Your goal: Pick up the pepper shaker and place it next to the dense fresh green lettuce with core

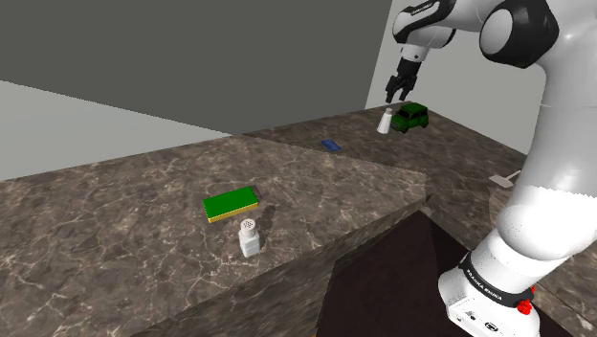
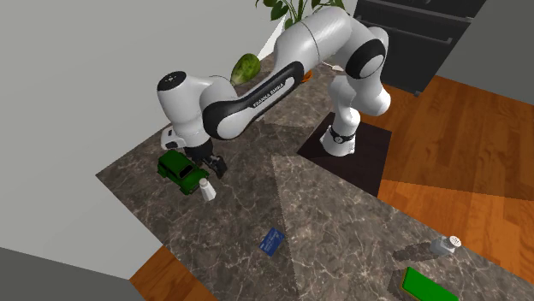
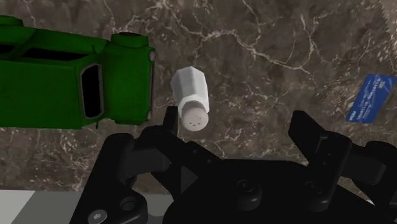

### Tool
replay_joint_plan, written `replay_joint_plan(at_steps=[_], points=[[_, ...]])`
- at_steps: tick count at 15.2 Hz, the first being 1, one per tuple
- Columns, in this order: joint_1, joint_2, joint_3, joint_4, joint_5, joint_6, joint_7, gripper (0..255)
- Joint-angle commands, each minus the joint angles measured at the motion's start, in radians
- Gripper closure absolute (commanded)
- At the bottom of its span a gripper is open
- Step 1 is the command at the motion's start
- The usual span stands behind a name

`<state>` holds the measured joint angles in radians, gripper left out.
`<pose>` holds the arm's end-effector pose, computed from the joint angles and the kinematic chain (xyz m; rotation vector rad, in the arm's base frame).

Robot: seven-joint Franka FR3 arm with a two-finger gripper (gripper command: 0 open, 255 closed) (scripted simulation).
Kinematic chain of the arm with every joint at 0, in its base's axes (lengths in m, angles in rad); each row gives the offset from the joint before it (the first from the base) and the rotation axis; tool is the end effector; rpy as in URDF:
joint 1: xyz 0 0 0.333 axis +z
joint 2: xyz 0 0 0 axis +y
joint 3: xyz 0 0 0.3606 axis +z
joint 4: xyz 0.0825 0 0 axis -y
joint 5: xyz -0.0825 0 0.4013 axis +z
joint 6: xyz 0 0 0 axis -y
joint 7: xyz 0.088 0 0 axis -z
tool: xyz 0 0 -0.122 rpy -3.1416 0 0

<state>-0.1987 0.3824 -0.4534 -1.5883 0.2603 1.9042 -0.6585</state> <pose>0.5846 -0.3684 0.4509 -3.0615 0.0855 -0.0450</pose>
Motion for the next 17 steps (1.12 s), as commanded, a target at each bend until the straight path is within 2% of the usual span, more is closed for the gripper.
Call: replay_joint_plan(at_steps=[1, 3, 11, 17], points=[[-0.040, 0.091, 0.007, 0.096, 0.038, -0.024, -0.028, 0], [-0.073, 0.161, 0.016, 0.177, 0.061, -0.047, -0.041, 0], [-0.067, 0.184, 0.027, 0.111, 0.076, 0.041, -0.053, 0], [-0.067, 0.184, 0.027, 0.111, 0.076, 0.041, -0.053, 0]])
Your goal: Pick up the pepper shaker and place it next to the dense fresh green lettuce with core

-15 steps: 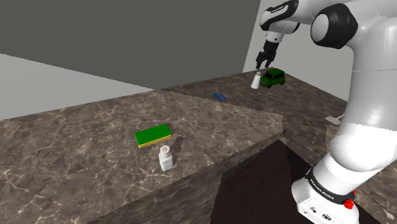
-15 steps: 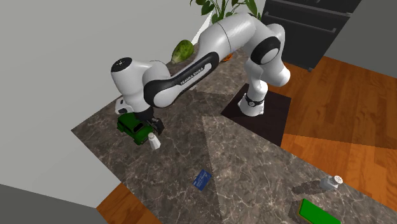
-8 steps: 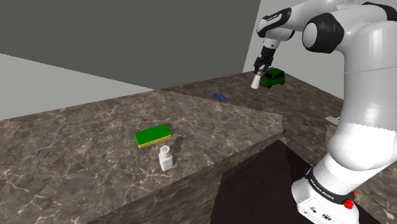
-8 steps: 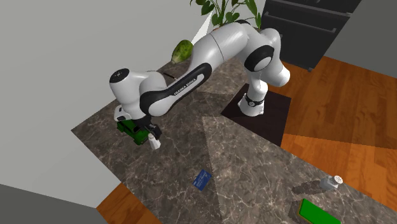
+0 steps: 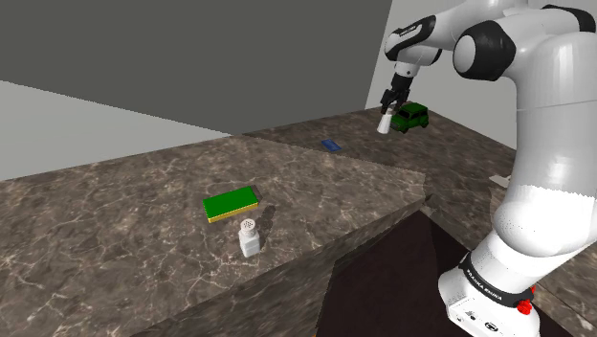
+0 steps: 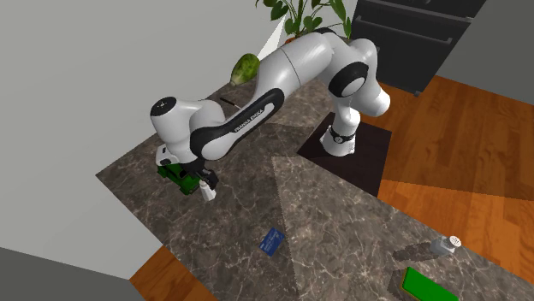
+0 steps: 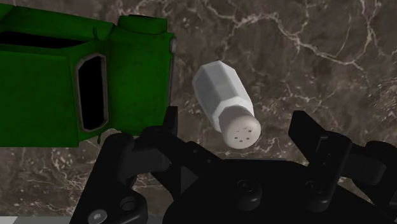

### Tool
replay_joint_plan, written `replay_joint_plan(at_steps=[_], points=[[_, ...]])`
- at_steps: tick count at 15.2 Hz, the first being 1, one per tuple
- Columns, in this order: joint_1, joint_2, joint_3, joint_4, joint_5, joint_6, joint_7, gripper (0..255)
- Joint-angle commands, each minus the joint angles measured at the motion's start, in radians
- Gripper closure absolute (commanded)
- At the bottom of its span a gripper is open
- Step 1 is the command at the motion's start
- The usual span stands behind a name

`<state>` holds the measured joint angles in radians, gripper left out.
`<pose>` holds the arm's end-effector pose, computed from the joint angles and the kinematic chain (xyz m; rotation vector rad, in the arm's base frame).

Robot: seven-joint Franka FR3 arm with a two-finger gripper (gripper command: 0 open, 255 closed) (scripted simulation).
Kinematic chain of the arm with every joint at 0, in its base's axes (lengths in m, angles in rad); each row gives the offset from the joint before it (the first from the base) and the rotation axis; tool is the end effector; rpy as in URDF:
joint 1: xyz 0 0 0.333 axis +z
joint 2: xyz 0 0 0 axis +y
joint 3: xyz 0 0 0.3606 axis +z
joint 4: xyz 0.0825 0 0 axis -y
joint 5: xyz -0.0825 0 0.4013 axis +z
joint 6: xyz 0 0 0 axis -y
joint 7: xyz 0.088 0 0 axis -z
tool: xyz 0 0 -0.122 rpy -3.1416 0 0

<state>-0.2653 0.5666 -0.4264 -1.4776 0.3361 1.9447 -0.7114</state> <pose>0.6150 -0.4021 0.3806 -3.0469 0.0867 -0.0310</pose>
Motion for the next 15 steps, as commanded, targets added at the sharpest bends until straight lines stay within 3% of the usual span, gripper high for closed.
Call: replay_joint_plan(at_steps=[1, 2, 11, 15], points=[[0.000, 0.000, 0.000, 0.000, 0.000, 0.000, 0.000, 0], [0.000, 0.000, 0.000, 0.000, 0.000, 0.000, 0.000, 255], [0.000, 0.000, 0.000, 0.000, 0.000, 0.000, 0.000, 255], [0.000, -0.016, -0.005, 0.029, -0.009, -0.043, 0.009, 255]])
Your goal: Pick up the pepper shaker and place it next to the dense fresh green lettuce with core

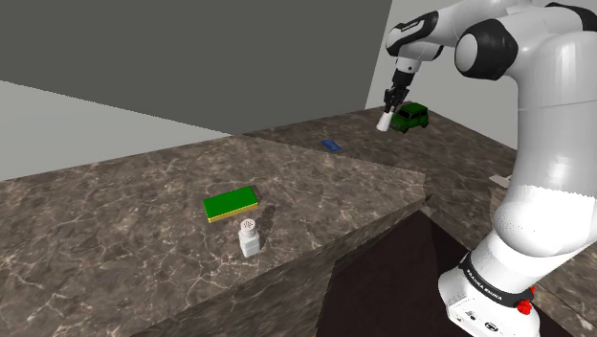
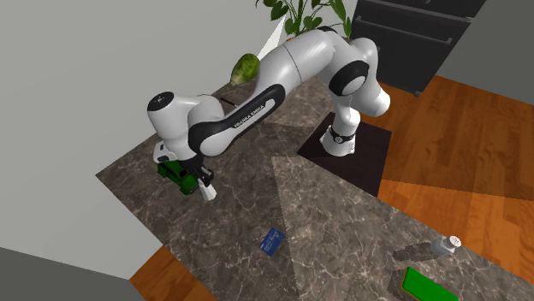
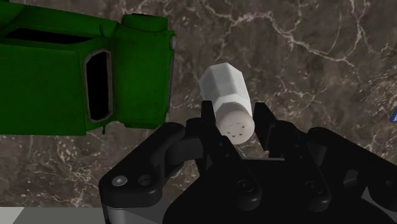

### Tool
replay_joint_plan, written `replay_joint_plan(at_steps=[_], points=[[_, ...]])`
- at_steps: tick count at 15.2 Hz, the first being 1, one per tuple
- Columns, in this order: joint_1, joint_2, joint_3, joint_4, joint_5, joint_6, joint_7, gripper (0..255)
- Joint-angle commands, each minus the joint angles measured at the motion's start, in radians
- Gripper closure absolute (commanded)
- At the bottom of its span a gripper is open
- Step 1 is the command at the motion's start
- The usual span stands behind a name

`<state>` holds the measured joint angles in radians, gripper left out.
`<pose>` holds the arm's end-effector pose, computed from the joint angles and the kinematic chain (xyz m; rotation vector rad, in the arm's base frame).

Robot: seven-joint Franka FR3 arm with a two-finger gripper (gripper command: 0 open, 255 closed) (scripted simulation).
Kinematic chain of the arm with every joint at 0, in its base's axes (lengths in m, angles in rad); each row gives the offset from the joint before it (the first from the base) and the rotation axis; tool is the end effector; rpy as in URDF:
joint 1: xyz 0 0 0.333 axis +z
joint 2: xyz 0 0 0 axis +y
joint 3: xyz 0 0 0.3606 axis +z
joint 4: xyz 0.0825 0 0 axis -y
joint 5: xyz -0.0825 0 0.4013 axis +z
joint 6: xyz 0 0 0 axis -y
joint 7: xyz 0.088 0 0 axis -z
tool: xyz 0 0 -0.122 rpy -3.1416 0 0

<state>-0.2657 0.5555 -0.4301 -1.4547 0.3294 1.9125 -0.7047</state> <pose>0.6152 -0.4023 0.3969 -3.0471 0.0864 -0.0316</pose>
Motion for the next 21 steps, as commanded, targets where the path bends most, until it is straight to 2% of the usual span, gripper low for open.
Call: replay_joint_plan(at_steps=[1, 21], points=[[0.000, -0.009, -0.003, 0.014, -0.005, -0.022, 0.005, 255], [-0.027, -0.031, -0.015, 0.252, -0.026, -0.275, 0.045, 255]])
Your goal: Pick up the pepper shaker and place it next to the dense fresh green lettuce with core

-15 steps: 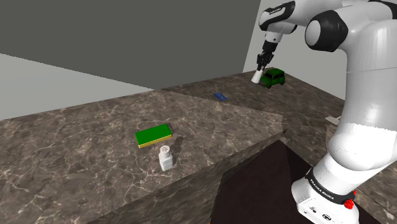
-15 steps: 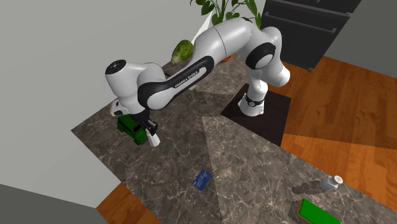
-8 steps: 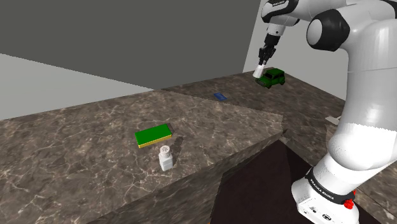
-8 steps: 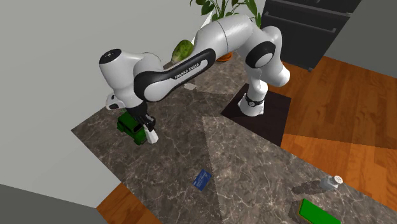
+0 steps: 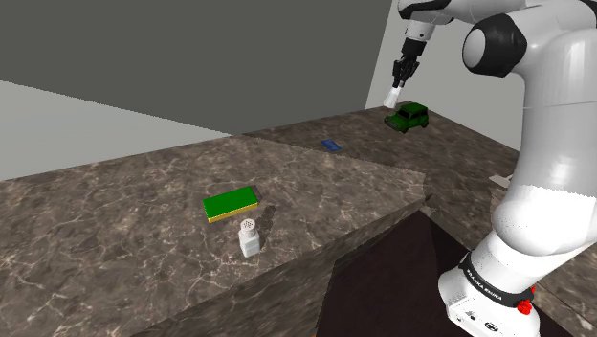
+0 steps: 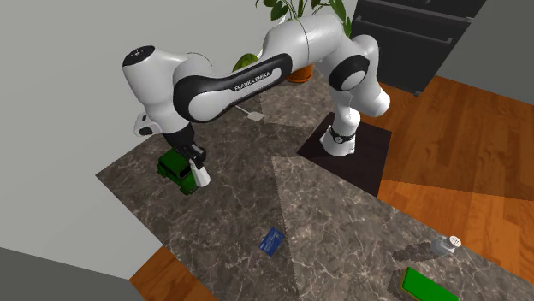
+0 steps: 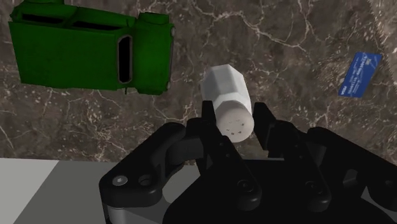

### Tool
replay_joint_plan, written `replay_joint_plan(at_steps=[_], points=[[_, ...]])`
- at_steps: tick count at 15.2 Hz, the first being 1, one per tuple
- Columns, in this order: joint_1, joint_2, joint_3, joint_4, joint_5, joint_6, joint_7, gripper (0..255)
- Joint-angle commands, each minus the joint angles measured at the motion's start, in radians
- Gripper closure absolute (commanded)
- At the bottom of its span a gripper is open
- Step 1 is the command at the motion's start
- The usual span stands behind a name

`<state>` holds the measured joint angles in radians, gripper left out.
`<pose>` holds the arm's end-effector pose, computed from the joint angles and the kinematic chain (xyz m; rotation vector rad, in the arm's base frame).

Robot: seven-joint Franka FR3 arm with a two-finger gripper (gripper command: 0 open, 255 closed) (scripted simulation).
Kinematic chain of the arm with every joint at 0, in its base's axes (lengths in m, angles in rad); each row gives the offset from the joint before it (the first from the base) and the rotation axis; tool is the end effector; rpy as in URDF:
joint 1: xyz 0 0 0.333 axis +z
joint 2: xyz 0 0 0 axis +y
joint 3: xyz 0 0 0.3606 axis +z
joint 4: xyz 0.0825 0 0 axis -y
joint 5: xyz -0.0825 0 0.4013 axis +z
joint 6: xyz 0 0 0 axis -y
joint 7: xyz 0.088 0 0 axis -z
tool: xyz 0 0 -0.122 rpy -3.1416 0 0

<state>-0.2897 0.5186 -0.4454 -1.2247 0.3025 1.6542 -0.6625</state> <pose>0.6132 -0.4030 0.5133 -3.0471 0.0869 -0.0314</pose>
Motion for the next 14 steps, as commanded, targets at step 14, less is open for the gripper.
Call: replay_joint_plan(at_steps=[14], points=[[-0.076, 0.086, 0.011, 0.352, 0.029, -0.259, 0.035, 255]])
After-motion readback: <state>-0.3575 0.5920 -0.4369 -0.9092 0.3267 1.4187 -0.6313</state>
